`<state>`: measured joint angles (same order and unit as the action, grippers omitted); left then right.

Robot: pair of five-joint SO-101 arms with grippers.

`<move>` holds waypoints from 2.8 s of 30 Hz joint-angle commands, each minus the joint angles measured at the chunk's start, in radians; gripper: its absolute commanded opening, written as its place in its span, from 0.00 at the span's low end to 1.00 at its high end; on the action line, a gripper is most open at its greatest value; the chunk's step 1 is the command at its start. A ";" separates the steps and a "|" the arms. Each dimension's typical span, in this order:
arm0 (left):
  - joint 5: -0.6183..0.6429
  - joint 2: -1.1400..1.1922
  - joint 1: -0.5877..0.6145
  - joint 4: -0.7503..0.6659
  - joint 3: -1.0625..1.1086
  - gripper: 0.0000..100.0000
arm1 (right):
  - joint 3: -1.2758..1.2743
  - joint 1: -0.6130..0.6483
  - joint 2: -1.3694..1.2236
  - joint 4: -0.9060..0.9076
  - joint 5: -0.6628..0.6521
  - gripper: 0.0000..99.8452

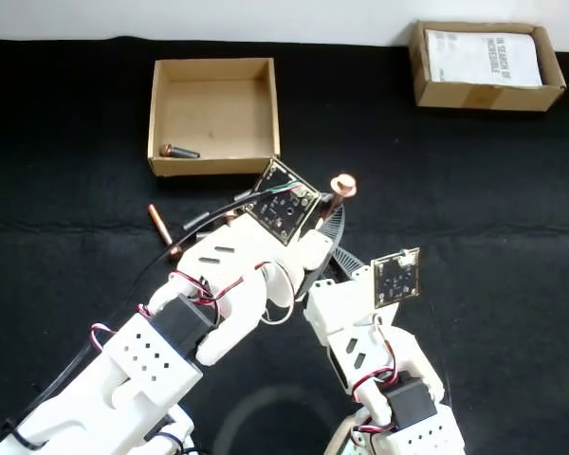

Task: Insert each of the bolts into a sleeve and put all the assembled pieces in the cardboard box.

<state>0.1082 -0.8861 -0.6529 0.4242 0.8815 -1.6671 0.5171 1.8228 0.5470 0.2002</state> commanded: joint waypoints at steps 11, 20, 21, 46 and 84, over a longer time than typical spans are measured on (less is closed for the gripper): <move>0.126 -0.021 -0.070 -0.020 0.024 0.01 | -0.005 -0.027 0.010 -0.022 -0.011 0.01; 0.097 -0.021 -0.001 -0.069 -0.061 0.01 | -0.010 -0.070 0.010 -0.022 -0.011 0.01; 0.077 -0.019 -0.004 -0.069 -0.096 0.01 | -0.010 -0.068 0.010 -0.022 -0.011 0.01; 0.061 0.082 0.033 -0.161 -0.064 0.01 | 0.001 -0.067 0.010 -0.022 -0.011 0.01; 0.143 0.087 -0.022 -0.161 0.117 0.01 | 0.001 -0.070 0.010 -0.022 -0.011 0.01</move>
<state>0.2447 -0.8002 -0.6467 0.2816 0.9782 -1.6671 0.4603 1.8228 0.5470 0.2002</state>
